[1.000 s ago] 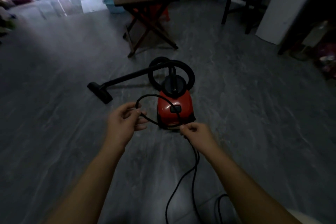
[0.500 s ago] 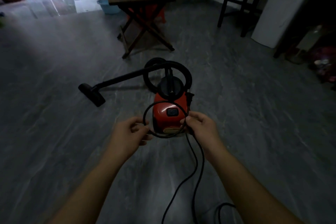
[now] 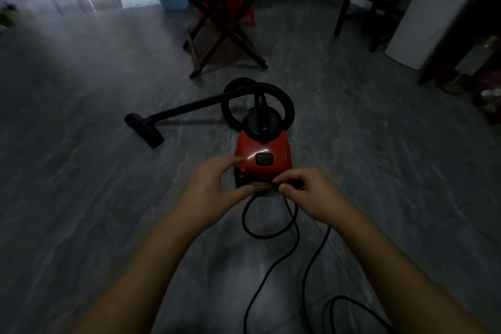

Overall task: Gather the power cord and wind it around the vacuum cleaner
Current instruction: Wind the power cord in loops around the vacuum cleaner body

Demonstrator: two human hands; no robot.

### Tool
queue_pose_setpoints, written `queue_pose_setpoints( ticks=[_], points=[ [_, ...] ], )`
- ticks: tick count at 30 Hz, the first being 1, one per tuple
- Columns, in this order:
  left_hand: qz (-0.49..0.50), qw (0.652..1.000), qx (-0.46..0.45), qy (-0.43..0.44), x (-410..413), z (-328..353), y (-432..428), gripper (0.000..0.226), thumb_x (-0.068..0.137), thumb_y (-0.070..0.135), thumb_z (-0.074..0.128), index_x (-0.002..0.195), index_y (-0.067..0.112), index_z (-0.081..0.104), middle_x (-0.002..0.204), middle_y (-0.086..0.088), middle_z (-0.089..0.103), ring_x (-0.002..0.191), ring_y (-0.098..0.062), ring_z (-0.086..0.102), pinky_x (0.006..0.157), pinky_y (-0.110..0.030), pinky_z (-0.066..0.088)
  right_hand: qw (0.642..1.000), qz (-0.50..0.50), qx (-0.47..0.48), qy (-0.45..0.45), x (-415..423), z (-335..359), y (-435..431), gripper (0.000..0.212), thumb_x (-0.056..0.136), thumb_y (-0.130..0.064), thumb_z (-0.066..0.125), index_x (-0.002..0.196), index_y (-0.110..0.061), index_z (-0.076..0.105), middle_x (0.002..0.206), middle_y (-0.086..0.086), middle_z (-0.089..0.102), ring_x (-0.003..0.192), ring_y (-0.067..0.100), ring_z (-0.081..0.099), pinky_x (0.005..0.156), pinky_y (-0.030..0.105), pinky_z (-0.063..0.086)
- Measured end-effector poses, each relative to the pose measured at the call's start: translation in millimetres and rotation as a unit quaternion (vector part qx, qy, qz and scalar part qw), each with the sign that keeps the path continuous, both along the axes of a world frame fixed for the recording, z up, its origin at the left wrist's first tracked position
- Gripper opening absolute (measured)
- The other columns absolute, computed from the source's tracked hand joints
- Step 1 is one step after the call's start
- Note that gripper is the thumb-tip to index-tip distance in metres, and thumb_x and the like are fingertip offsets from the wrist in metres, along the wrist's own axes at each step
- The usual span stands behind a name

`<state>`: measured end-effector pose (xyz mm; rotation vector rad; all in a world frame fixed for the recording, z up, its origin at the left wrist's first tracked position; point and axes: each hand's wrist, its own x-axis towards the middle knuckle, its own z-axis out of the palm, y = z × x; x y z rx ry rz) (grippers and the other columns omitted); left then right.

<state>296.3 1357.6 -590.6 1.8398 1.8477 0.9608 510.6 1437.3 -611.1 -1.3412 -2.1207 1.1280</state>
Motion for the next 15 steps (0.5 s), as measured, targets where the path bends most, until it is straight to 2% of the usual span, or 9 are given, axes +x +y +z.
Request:
queue_pose_setpoints(
  ticks=[3, 6, 11, 13, 15],
  points=[
    [-0.059, 0.996, 0.008, 0.059, 2.1, -7.4, 2.5, 0.052, 0.076, 0.042, 0.079, 0.123, 0.031, 0.063, 0.120, 0.019, 0.062, 0.109, 0.004, 0.053, 0.097, -0.018, 0.043, 0.999, 0.049, 0.006, -0.003, -1.7, 2.4, -3.1, 0.017, 0.092, -0.020, 0.065, 0.104, -0.029, 0.075, 0.091, -0.026, 0.067, 0.088, -0.012, 0.061, 0.076, 0.007, 0.042],
    [-0.077, 0.993, -0.027, 0.080, 5.2, -10.0, 1.4, 0.042, 0.079, 0.037, 0.077, 0.119, 0.030, 0.067, 0.110, 0.017, 0.066, 0.092, 0.008, 0.055, 0.080, -0.003, 0.039, 0.997, 0.056, 0.010, 0.048, -8.9, 2.4, -4.8, 0.016, 0.092, -0.017, 0.065, 0.100, -0.026, 0.076, 0.094, -0.017, 0.072, 0.092, -0.005, 0.066, 0.081, 0.013, 0.050],
    [-0.036, 0.997, -0.070, -0.028, 7.9, -4.1, 4.7, 0.007, 0.083, 0.026, 0.076, 0.088, 0.022, 0.075, 0.073, 0.016, 0.067, 0.069, 0.008, 0.062, 0.063, -0.007, 0.042, 0.992, 0.018, 0.027, 0.126, -9.4, 7.6, -2.2, 0.009, 0.091, -0.016, 0.067, 0.093, -0.018, 0.076, 0.088, -0.008, 0.074, 0.086, 0.002, 0.069, 0.076, 0.016, 0.052],
    [-0.013, 0.993, -0.077, -0.086, 7.3, -3.6, 6.1, 0.002, 0.085, 0.021, 0.074, 0.085, 0.019, 0.075, 0.069, 0.012, 0.068, 0.062, 0.006, 0.063, 0.060, -0.008, 0.044, 0.990, 0.011, 0.026, 0.135, -7.2, 6.8, 0.7, 0.009, 0.092, -0.018, 0.067, 0.093, -0.018, 0.076, 0.089, -0.006, 0.075, 0.088, 0.007, 0.070, 0.080, 0.025, 0.056],
    [0.015, 0.991, -0.066, -0.115, 2.6, -5.4, 6.3, 0.004, 0.085, 0.022, 0.073, 0.083, 0.019, 0.075, 0.068, 0.006, 0.071, 0.062, -0.002, 0.066, 0.060, -0.018, 0.050, 0.990, 0.008, 0.018, 0.137, -5.5, 5.9, 2.5, 0.013, 0.094, -0.020, 0.064, 0.096, -0.017, 0.076, 0.092, -0.004, 0.075, 0.091, 0.009, 0.071, 0.084, 0.029, 0.057]
  ],
)
